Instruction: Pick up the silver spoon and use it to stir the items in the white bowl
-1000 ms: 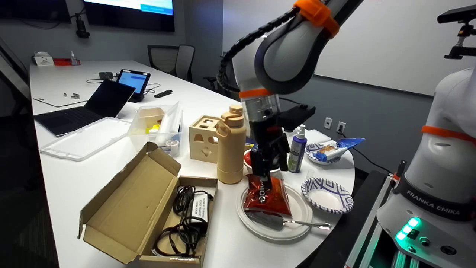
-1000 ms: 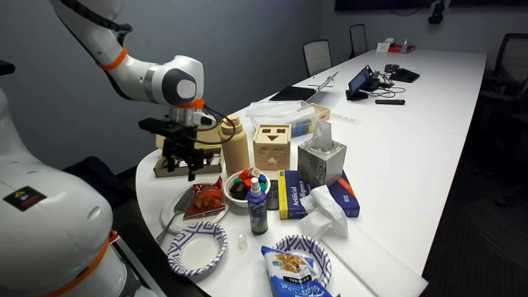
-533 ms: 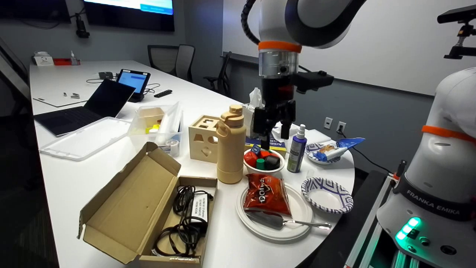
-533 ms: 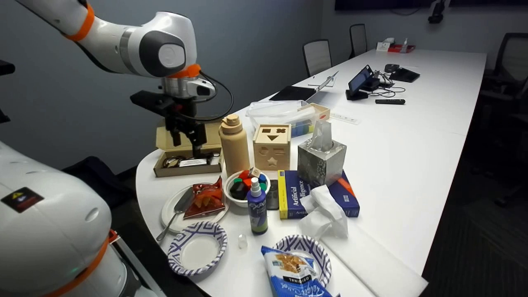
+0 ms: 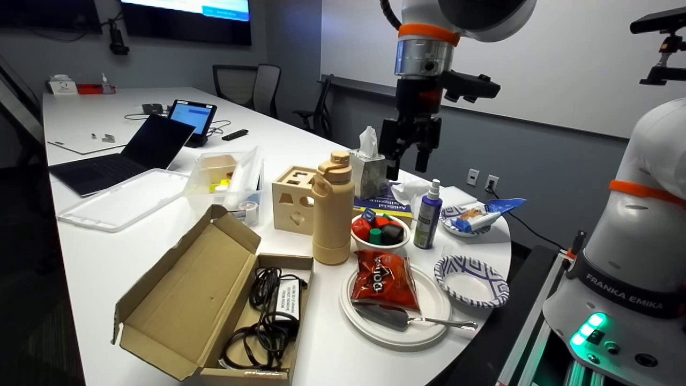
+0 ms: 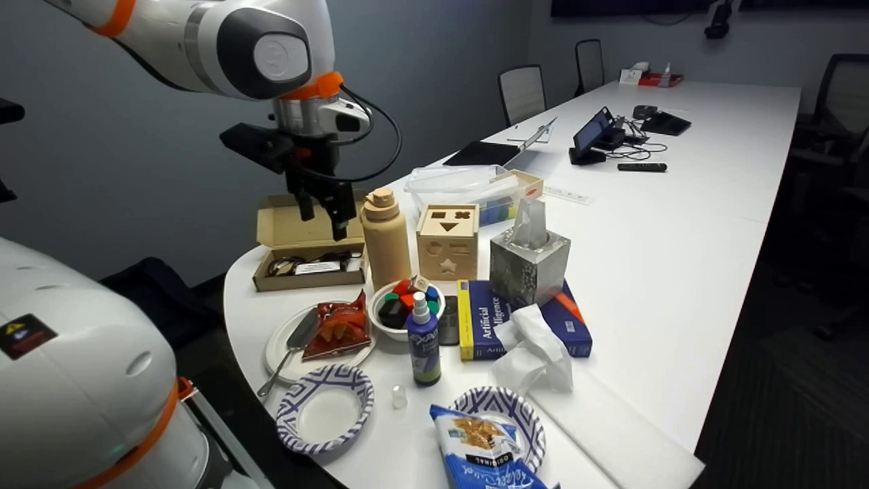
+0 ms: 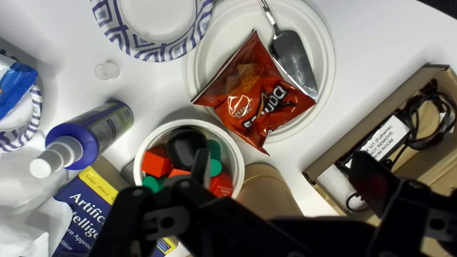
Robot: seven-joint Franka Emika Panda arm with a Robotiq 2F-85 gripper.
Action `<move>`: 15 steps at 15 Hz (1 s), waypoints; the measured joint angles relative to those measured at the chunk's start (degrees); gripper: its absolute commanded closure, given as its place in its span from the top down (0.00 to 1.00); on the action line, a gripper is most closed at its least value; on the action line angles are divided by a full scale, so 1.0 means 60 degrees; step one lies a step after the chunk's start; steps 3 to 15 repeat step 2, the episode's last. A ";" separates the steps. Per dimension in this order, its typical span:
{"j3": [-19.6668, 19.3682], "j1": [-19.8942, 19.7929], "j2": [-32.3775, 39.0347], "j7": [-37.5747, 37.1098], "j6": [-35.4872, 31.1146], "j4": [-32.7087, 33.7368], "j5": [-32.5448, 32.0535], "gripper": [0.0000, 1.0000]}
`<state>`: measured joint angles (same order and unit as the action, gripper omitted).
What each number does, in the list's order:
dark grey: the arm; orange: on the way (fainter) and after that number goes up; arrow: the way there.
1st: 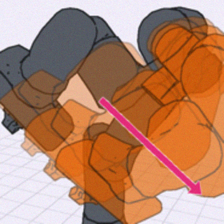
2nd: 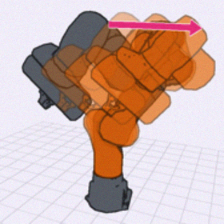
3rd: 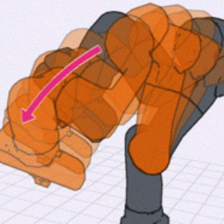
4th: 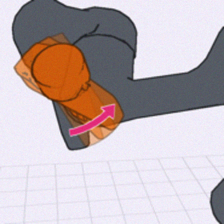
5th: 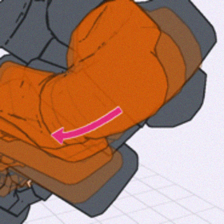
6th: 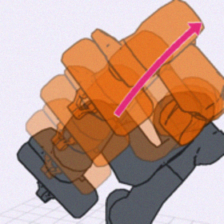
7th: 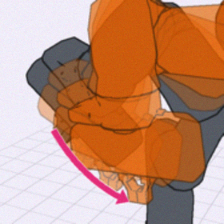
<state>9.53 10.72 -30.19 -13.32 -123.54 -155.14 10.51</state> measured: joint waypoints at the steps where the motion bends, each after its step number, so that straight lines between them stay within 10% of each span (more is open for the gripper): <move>1: -0.0120 -0.0044 -0.0061 0.0196 0.0128 -0.0007 -0.0002 1.00; 15: -0.0244 -0.0084 -0.0096 0.0408 0.0261 -0.0009 -0.0002 1.00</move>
